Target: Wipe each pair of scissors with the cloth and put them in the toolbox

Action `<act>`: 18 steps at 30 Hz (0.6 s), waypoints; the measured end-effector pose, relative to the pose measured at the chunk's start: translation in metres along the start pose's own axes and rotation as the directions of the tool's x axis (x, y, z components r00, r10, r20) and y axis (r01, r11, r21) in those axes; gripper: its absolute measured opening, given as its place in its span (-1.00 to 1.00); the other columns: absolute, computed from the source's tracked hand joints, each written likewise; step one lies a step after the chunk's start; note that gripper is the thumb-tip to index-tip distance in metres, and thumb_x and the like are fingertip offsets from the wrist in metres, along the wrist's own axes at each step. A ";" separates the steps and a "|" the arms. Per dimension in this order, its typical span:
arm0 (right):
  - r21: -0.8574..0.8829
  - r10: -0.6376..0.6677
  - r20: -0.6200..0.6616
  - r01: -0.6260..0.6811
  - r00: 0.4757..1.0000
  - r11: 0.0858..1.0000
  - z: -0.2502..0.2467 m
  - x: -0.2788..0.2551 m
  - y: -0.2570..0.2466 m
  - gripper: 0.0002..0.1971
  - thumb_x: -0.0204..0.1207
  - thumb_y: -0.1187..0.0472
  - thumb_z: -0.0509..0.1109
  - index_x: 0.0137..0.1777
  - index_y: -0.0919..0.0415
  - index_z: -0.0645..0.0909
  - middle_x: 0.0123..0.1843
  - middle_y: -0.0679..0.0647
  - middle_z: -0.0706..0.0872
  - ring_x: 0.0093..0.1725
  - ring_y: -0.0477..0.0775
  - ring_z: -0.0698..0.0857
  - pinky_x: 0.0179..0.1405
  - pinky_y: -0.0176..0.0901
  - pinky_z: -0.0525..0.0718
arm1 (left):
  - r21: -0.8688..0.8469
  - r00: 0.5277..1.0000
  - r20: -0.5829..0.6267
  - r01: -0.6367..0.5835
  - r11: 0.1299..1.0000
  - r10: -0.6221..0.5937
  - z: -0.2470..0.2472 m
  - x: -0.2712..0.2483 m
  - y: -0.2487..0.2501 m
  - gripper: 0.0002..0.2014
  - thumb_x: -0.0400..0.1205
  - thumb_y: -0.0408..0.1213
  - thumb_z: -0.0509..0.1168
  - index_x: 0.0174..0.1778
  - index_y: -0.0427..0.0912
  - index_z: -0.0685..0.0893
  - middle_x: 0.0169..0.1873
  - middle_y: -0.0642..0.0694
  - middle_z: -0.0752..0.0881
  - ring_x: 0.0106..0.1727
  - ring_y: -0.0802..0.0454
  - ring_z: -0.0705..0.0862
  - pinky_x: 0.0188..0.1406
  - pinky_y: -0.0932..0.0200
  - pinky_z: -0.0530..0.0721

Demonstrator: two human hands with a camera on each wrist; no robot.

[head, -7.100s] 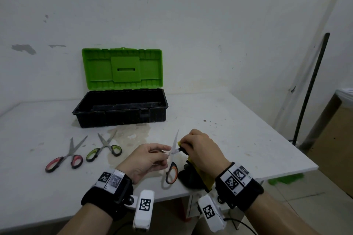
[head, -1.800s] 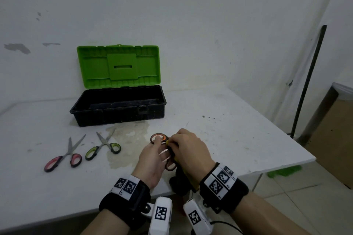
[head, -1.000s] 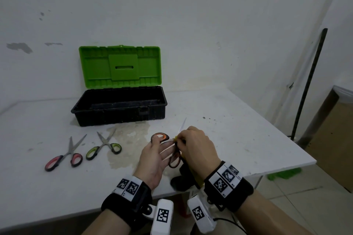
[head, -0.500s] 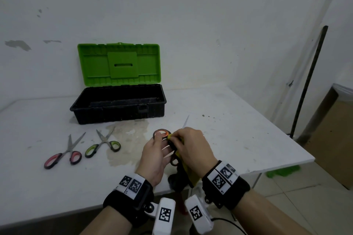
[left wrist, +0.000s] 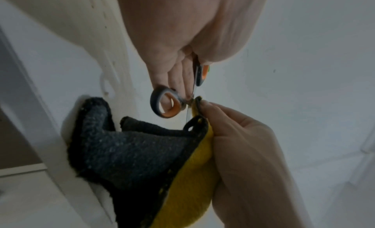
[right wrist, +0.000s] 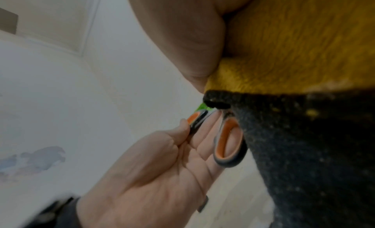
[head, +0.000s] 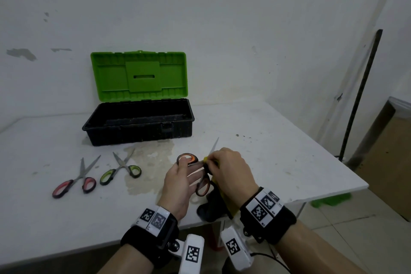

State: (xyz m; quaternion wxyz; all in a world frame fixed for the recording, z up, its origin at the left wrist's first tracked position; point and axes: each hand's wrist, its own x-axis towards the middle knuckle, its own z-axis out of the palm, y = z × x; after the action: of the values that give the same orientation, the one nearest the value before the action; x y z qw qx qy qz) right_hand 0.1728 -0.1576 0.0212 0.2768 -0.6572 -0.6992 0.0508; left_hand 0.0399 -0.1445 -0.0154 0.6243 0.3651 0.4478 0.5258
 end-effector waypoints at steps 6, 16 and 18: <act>0.010 -0.069 0.066 0.069 0.995 0.998 0.002 -0.004 -0.007 -0.77 0.65 0.04 0.27 0.04 0.05 0.75 -0.01 -0.01 0.69 0.00 0.03 0.65 -0.08 -0.04 0.68 | 0.000 1.000 0.014 0.016 1.000 -0.016 0.002 0.001 0.000 -0.61 0.84 -0.05 0.04 0.25 -0.23 0.66 0.09 -0.26 0.83 0.09 -0.17 0.84 -0.07 -0.06 0.79; 0.040 -0.082 0.091 0.079 0.992 0.996 -0.010 0.003 0.005 -0.79 0.61 0.06 0.32 -0.01 0.06 0.79 -0.06 0.00 0.74 -0.05 0.06 0.69 -0.06 0.06 0.71 | 0.008 0.997 0.035 0.061 0.998 -0.061 -0.001 0.000 0.005 -0.62 0.85 -0.08 0.02 0.17 -0.28 0.65 0.06 -0.28 0.82 0.06 -0.20 0.83 -0.08 -0.09 0.81; 0.008 -0.100 0.151 0.100 0.984 0.995 -0.004 -0.003 0.004 -0.79 0.63 0.07 0.30 0.03 0.05 0.78 -0.02 0.00 0.70 -0.01 0.07 0.67 -0.03 0.06 0.70 | 0.014 0.997 0.033 0.067 0.998 -0.067 0.000 0.000 0.005 -0.62 0.85 -0.09 0.02 0.17 -0.26 0.65 0.08 -0.29 0.81 0.08 -0.20 0.82 -0.02 -0.12 0.82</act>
State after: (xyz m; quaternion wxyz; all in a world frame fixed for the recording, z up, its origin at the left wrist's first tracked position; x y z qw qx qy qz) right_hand 0.1780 -0.1614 0.0222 0.2256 -0.6155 -0.7501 0.0867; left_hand 0.0381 -0.1434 -0.0106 0.6466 0.3628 0.4527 0.4953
